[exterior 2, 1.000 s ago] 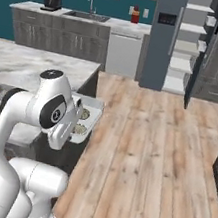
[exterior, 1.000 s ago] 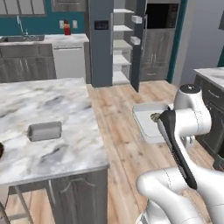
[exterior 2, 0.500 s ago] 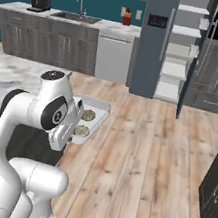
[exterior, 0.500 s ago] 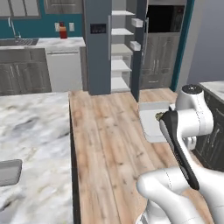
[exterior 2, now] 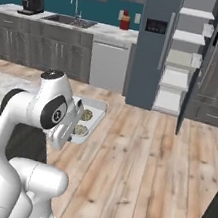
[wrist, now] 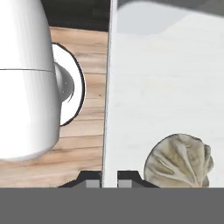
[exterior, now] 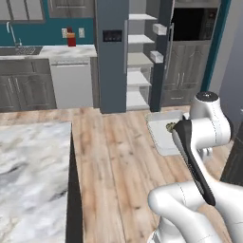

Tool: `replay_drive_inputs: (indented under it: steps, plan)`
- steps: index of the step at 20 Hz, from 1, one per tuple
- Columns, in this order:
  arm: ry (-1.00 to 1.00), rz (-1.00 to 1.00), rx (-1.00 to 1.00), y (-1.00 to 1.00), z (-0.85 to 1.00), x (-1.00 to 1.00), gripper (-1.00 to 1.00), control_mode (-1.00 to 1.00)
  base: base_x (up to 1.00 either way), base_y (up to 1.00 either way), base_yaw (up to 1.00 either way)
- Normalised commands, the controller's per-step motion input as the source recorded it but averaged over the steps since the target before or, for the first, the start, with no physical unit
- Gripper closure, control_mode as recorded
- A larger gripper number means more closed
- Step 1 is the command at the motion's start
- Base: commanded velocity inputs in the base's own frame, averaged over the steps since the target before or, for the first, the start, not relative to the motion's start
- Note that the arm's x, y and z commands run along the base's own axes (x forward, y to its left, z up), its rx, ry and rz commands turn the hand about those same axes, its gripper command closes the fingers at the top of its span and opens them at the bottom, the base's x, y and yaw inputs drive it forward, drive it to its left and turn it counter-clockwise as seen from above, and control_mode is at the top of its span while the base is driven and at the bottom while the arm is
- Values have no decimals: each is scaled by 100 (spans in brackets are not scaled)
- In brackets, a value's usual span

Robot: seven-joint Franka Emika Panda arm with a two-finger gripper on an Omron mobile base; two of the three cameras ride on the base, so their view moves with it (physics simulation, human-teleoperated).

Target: Place two dumplings into each of the tupperware containers and then place the containers in the fridge.

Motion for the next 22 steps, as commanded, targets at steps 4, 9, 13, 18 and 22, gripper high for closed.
replay_drive_inputs:
  steps: [4, 9, 13, 18, 22]
  plan:
    - [0, 0, 0, 0, 0, 0, 100, 100, 100, -32, 7]
    - [0, 0, 0, 0, 0, 0, 100, 100, 100, -35, 2]
    - [0, 0, 0, 0, 0, 0, 100, 100, 100, -46, 0]
    - [0, 0, 0, 0, 0, 0, 100, 100, 100, -42, 0]
    - [0, 0, 0, 0, 0, 0, 100, 100, 100, -45, 0]
